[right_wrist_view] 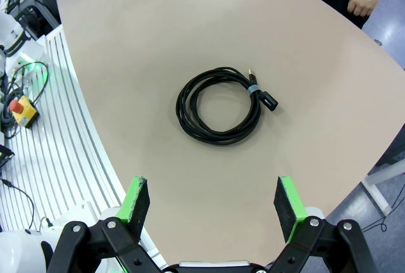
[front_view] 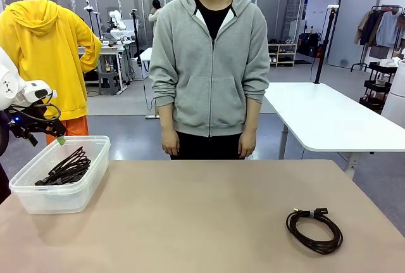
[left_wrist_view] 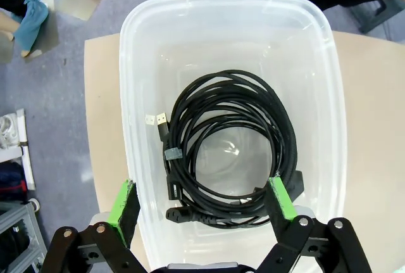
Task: Organize and store the cables.
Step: Place the USB Extension Cable into the Organizing box.
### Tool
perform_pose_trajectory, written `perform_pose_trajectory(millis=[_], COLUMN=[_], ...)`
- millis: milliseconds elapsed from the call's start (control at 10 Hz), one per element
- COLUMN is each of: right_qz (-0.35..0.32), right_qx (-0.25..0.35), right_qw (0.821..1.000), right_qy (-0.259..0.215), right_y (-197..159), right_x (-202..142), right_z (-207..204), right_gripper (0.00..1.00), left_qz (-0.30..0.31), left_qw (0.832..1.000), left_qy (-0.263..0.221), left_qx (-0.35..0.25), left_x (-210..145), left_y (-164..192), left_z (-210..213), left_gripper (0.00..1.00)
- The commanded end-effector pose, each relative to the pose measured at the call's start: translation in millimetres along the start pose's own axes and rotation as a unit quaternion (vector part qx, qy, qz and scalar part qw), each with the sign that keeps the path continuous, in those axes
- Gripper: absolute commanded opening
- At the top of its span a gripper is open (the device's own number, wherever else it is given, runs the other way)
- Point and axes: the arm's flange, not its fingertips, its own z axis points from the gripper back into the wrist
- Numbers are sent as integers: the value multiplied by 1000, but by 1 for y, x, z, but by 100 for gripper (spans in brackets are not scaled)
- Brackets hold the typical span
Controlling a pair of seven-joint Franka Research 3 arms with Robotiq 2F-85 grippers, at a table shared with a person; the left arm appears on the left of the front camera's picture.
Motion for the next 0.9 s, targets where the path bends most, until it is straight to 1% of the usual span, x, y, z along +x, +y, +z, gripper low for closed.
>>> perform_pose_trajectory(millis=[0,300,400,500,700,800], right_qz=[8,8,0,31,62,86], right_qx=[0,0,0,-3,-12,-15], right_qw=[1000,1000,1000,999,997,992], right_qy=[-9,-9,0,12,47,90], right_y=[0,0,0,10,16,19], right_x=[-1,-1,0,7,36,53], right_z=[0,0,0,8,7,3], right_gripper=[100,100,100,100,100,100], left_qz=[-3,0,-14,-32,-78,-108], left_qw=[1000,1000,1000,999,995,992], left_qy=[0,0,-25,-42,-58,-67], left_qx=[5,0,-9,-12,-16,-22], left_x=[0,0,-8,-22,-57,-73], left_y=[2,0,-12,-21,-36,-42], left_z=[0,0,18,38,85,104], left_gripper=[100,100,100,100,100,100])
